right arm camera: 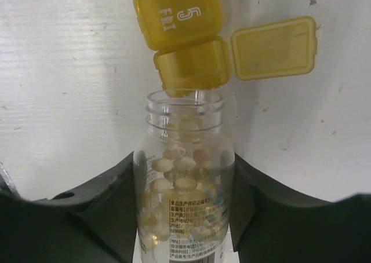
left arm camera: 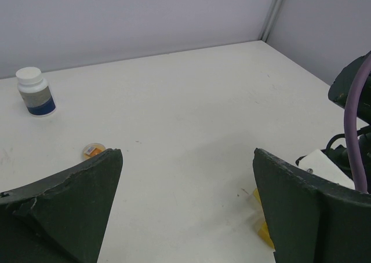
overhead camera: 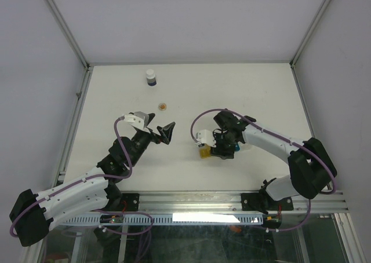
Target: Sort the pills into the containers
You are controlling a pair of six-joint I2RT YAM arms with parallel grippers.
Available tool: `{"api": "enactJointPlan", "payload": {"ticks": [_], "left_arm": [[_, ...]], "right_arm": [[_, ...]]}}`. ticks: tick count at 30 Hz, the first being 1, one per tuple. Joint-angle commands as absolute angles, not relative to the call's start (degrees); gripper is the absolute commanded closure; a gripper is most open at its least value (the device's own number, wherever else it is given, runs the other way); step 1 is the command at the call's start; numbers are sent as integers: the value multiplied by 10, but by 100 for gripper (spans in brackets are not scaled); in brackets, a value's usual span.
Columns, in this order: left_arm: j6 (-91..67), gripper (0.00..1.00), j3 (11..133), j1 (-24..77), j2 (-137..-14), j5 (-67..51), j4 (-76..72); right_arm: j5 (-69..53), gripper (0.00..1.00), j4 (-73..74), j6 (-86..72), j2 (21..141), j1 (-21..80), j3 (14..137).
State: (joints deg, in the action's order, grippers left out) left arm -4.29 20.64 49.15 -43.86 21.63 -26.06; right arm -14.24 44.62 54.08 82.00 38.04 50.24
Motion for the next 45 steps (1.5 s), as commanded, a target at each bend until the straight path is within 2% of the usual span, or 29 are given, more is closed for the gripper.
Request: {"api": "enactJointPlan", "payload": {"ticks": [1, 3, 5, 8, 11, 13, 16, 18, 21, 23, 26, 28, 29, 31, 34, 36, 39, 41, 42, 44, 45], "left_arm": [[-33, 1, 206, 493, -435, 224, -279], [-33, 1, 207, 492, -435, 224, -278], [-34, 1, 205, 493, -433, 224, -279], [-34, 1, 206, 492, -433, 225, -279], [-33, 1, 204, 492, -431, 225, -279], [-33, 1, 204, 492, -431, 225, -279], [-34, 1, 203, 492, -431, 225, -279], [-34, 1, 204, 493, -431, 226, -280], [-33, 1, 203, 492, -431, 226, -279], [-34, 1, 203, 492, -430, 227, -279], [-33, 1, 203, 492, -431, 226, -279], [-33, 1, 203, 492, -431, 226, -279], [-33, 1, 203, 492, -431, 226, -278], [-34, 1, 203, 492, -431, 226, -279], [-34, 1, 204, 492, -432, 227, -279], [-33, 1, 203, 493, -431, 227, -279], [-34, 1, 204, 492, -431, 227, -279], [-33, 1, 203, 492, -431, 227, -279], [-33, 1, 203, 492, -430, 227, -279], [-34, 1, 205, 492, -432, 227, -278], [-33, 1, 205, 493, -433, 227, -278]], "right_arm": [[-147, 91, 445, 542, 818, 383, 524], [-173, 91, 457, 547, 813, 384, 526], [-95, 92, 403, 531, 808, 383, 506], [-165, 91, 450, 536, 822, 384, 523], [-89, 91, 403, 520, 823, 382, 506], [-162, 91, 447, 532, 827, 381, 523], [-97, 92, 413, 521, 824, 381, 510], [-166, 92, 449, 532, 826, 381, 521], [-85, 92, 405, 519, 827, 380, 506], [-164, 92, 450, 528, 835, 379, 524], [-96, 92, 410, 517, 830, 377, 508], [-169, 93, 459, 524, 832, 377, 527], [-169, 92, 449, 527, 822, 378, 520], [-94, 93, 406, 517, 818, 376, 504], [-167, 92, 447, 527, 819, 371, 519], [-108, 93, 410, 517, 810, 370, 503], [-183, 92, 466, 526, 822, 373, 524], [-102, 93, 404, 516, 809, 374, 498], [-98, 93, 418, 516, 818, 374, 507], [-171, 93, 466, 524, 827, 377, 525], [-151, 93, 443, 520, 817, 379, 515]]}}
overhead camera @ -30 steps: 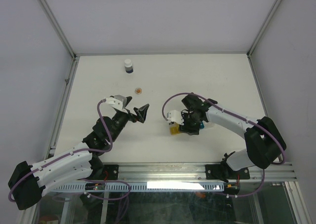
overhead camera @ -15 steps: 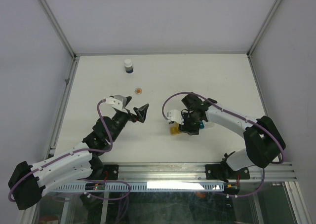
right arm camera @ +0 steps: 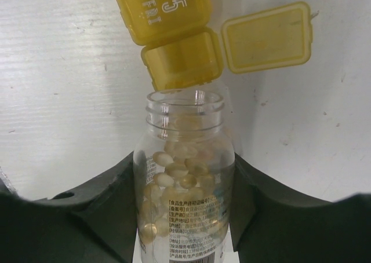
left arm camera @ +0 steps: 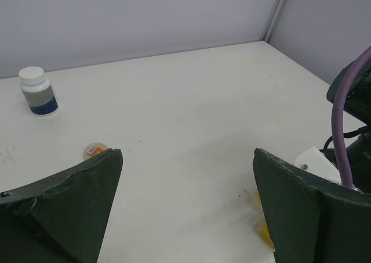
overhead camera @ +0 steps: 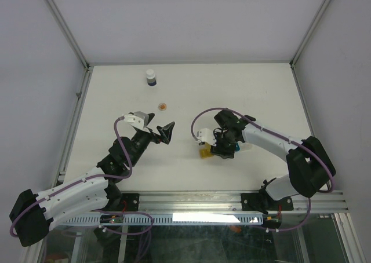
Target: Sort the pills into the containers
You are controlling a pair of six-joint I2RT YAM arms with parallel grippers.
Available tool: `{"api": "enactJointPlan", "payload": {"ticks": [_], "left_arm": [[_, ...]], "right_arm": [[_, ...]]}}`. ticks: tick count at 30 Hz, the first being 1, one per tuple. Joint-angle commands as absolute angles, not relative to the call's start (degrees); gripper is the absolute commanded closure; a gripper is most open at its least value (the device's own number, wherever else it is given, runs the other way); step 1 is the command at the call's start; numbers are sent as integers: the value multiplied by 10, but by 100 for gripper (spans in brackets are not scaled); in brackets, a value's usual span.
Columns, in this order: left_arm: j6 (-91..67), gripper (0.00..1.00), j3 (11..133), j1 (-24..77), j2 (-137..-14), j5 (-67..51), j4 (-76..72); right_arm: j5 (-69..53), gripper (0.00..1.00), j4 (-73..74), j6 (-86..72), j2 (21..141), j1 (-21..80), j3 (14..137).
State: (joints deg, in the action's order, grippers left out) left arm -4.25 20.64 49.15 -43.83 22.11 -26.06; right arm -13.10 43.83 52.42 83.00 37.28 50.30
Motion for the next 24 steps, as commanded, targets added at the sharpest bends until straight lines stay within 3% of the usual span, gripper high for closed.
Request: {"api": "enactJointPlan", "payload": {"ticks": [1, 4, 7, 9, 12, 14, 17, 19, 22, 24], "left_arm": [[-33, 1, 205, 493, -433, 227, -278], [-33, 1, 206, 492, -434, 227, -278], [-34, 1, 206, 492, -434, 227, -278], [-34, 1, 206, 492, -434, 227, -278], [-34, 1, 205, 492, -434, 227, -278], [-33, 1, 206, 492, -434, 228, -278], [-34, 1, 205, 492, -434, 228, -278], [-34, 1, 206, 493, -434, 228, -277], [-35, 1, 205, 492, -434, 228, -277], [-34, 1, 205, 492, -433, 228, -277]], "right_arm": [[-96, 93, 410, 516, 811, 378, 500], [-169, 93, 464, 523, 824, 379, 522], [-93, 94, 423, 514, 817, 381, 505], [-170, 94, 475, 520, 827, 383, 528], [-105, 94, 433, 514, 817, 387, 511], [-167, 93, 477, 518, 825, 389, 532], [-97, 94, 428, 508, 814, 388, 510], [-157, 94, 478, 510, 828, 390, 534], [-94, 94, 433, 499, 819, 388, 516], [-145, 94, 482, 502, 838, 385, 541]]}}
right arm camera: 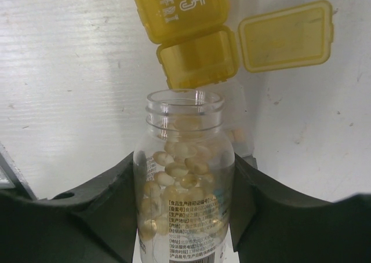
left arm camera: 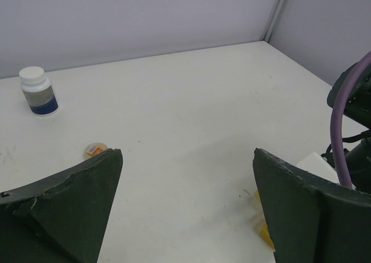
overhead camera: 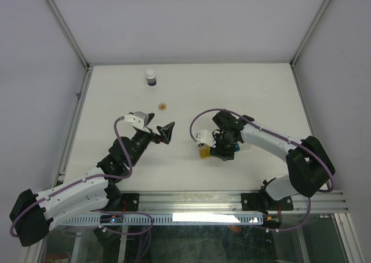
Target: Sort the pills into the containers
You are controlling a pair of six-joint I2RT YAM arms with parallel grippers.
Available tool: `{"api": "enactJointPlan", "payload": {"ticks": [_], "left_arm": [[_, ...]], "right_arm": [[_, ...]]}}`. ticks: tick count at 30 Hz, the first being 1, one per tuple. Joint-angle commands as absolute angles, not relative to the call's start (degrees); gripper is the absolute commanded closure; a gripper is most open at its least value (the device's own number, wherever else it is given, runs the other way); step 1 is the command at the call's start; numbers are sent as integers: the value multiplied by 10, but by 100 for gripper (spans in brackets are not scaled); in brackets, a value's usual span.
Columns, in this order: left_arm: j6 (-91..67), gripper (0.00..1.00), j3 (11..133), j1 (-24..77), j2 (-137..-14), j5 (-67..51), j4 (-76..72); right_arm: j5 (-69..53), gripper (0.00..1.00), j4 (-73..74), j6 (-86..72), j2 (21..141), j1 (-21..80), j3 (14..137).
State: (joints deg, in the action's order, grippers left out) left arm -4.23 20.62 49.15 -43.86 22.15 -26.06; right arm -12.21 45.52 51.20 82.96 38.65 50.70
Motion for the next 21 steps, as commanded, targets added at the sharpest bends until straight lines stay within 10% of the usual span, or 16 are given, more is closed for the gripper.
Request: {"api": "enactJointPlan", "payload": {"ticks": [1, 21], "left_arm": [[-34, 1, 205, 492, -433, 228, -277], [-34, 1, 201, 492, -427, 229, -279]], "right_arm": [[-155, 94, 486, 503, 836, 392, 540], [-109, 96, 493, 495, 859, 391, 560]]}}
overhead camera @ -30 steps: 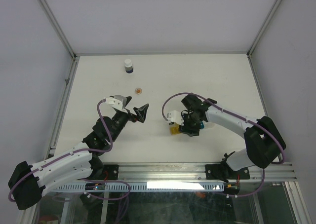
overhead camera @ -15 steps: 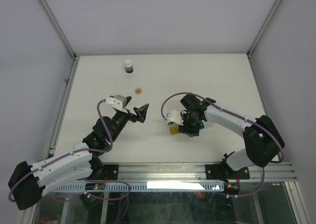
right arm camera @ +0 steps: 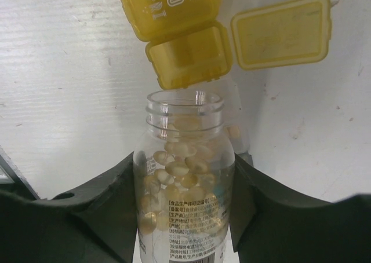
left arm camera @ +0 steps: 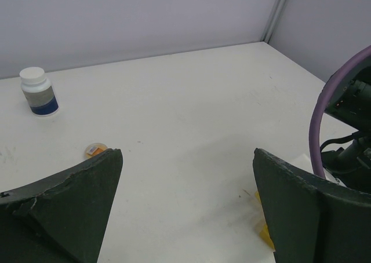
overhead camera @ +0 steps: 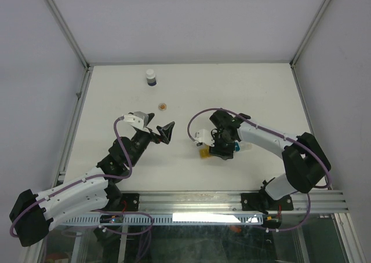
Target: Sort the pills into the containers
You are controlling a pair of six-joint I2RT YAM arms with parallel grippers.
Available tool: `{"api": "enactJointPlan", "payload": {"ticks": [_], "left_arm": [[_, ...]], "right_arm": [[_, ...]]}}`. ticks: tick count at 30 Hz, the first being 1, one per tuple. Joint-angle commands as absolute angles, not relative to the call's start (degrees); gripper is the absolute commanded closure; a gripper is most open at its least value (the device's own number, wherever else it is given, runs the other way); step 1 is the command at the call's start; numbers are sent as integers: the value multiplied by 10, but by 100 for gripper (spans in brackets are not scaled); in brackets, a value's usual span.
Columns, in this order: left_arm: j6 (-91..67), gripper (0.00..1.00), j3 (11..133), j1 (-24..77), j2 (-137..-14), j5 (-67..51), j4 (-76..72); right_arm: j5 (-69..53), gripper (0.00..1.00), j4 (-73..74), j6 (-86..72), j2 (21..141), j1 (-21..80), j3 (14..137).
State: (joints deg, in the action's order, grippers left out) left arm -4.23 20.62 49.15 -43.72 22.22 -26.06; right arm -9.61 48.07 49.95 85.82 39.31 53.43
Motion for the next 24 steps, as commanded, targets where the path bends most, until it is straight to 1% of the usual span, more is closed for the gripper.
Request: {"api": "enactJointPlan", "payload": {"ticks": [1, 3, 4, 6, 7, 9, 11, 12, 14, 15, 17, 18, 19, 20, 22, 24], "left_arm": [[-33, 1, 200, 493, -427, 228, -280], [-34, 1, 201, 492, -428, 229, -280], [-34, 1, 201, 493, -428, 229, -280], [-33, 1, 201, 492, -428, 229, -279], [-34, 1, 200, 492, -427, 229, -279], [-34, 1, 200, 492, -426, 229, -279], [-34, 1, 199, 493, -424, 229, -279], [-34, 1, 198, 493, -424, 230, -280], [-34, 1, 197, 492, -423, 231, -281], [-35, 1, 196, 493, -422, 231, -281], [-34, 1, 195, 493, -419, 231, -282], [-35, 1, 194, 492, -419, 231, -283], [-34, 1, 193, 492, -418, 231, -283], [-34, 1, 192, 492, -418, 231, -283], [-35, 1, 192, 492, -415, 231, -284], [-34, 1, 190, 492, -415, 231, -285]], "right_arm": [[-127, 96, 508, 496, 860, 398, 564], [-73, 96, 479, 490, 856, 401, 552], [-67, 97, 477, 489, 860, 394, 555], [-131, 97, 528, 497, 869, 397, 581], [-125, 97, 527, 498, 865, 405, 579], [-57, 97, 478, 489, 859, 402, 563], [-105, 97, 534, 491, 879, 397, 594], [-117, 97, 540, 491, 882, 404, 595], [-55, 98, 499, 483, 877, 408, 578], [-57, 98, 506, 483, 878, 401, 584], [-113, 98, 539, 487, 885, 404, 599], [-101, 98, 528, 486, 882, 412, 589], [-57, 98, 506, 481, 879, 413, 579], [-52, 98, 503, 480, 880, 409, 578], [-97, 98, 530, 480, 885, 407, 593], [-76, 98, 511, 478, 878, 415, 583]]}}
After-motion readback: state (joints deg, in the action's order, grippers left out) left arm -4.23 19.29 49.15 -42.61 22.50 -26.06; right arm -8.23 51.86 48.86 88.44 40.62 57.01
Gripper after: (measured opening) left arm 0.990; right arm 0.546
